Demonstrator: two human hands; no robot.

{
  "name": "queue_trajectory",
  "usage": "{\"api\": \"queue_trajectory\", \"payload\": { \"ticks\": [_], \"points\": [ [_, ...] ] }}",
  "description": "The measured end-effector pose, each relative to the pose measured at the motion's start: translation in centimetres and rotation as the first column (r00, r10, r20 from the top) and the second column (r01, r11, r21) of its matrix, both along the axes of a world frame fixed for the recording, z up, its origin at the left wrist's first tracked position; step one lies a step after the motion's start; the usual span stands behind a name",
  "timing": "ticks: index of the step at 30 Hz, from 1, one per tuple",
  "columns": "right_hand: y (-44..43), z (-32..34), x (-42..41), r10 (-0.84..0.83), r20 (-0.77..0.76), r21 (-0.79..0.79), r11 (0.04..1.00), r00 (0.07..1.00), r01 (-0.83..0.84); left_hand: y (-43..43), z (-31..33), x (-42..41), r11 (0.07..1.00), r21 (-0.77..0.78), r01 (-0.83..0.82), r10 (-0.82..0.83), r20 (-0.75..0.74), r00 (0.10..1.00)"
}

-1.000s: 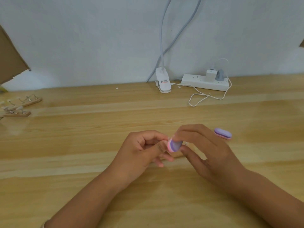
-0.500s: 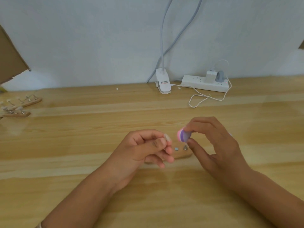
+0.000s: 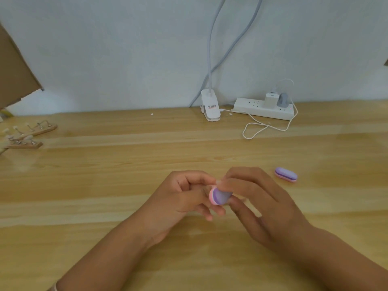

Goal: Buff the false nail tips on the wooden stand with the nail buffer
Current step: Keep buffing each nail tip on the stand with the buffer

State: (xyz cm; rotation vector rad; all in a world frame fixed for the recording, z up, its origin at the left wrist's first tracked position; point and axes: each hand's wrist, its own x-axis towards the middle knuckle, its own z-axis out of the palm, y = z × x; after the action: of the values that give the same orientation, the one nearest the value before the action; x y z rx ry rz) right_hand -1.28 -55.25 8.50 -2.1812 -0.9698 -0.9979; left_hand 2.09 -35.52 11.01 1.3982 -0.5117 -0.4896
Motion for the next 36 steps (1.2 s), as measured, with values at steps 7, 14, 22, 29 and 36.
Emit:
{"api": "queue_trajectory", "payload": {
  "ticks": [7,14,22,29,36],
  "points": [
    [-0.6,1.0,0.2,-0.128,-0.042,0.035,0.991,0.991,0.130,0.0,-0.1,0.1,0.999,-0.007,-0.034,0.034,0.010,0.999],
    [-0.6,1.0,0.1,-0.158,0.004,-0.060,0.986,0.988,0.157,-0.3,-0.2,0.0,0.991,-0.028,-0.134,0.136,0.086,0.987],
    [0.6,0.7,-0.4,-0.075,-0.022,-0.079,0.994,0.997,0.073,-0.6,-0.1,0.0,0.982,-0.027,-0.187,0.189,0.104,0.976],
    [-1.1,1.2,0.1,-0.272,-0.084,-0.011,0.962,0.959,0.272,-0.6,-0.4,0.1,0.981,0.005,-0.194,0.191,0.138,0.972],
    [-0.6,0.9,0.1,-0.243,-0.038,-0.123,0.964,0.969,0.236,-0.5,-0.6,0.0,0.975,0.068,-0.211,0.197,0.174,0.965]
  ]
}}
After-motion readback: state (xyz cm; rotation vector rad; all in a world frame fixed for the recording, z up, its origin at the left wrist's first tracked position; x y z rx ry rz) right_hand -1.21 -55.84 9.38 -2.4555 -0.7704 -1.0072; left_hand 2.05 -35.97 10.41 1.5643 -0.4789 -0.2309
